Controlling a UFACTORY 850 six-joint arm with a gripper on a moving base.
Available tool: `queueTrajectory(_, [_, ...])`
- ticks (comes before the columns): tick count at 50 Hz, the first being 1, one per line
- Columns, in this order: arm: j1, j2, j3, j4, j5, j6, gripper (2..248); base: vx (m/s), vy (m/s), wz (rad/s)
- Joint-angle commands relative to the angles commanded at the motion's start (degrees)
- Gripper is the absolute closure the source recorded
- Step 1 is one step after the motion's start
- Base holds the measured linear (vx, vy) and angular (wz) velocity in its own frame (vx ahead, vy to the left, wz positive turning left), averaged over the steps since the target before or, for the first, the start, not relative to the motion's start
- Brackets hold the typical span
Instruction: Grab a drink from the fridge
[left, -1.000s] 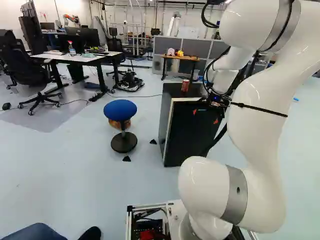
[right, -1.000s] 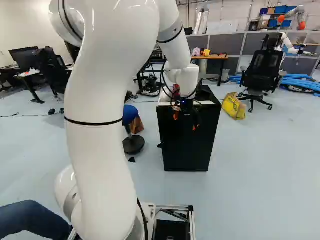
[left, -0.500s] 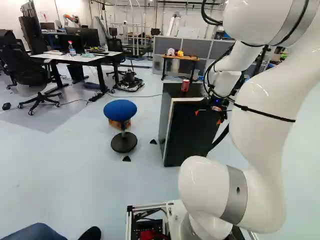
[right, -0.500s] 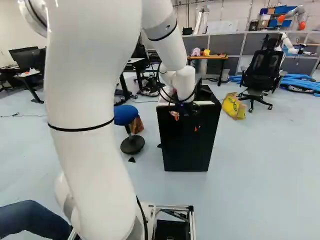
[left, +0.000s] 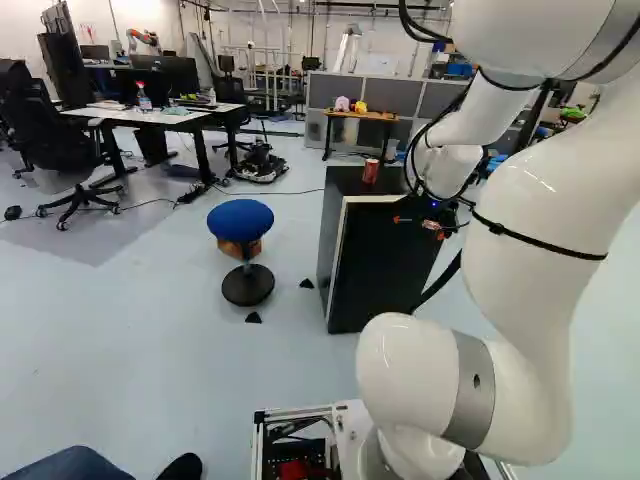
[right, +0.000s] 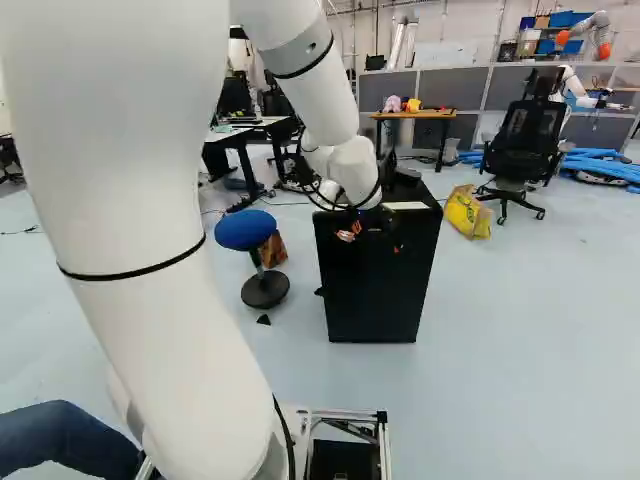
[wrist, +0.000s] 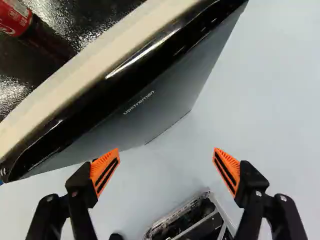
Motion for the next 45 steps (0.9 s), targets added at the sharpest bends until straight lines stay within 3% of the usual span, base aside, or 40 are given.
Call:
queueTrajectory(29, [3.42,3.94,4.38,-3.45,17.45,0.00,3,0.000,0.000,0.000])
queueTrajectory(45, [4.03,4.35,4.82,-7.45,27.29,0.00,3,0.000,0.000,0.000])
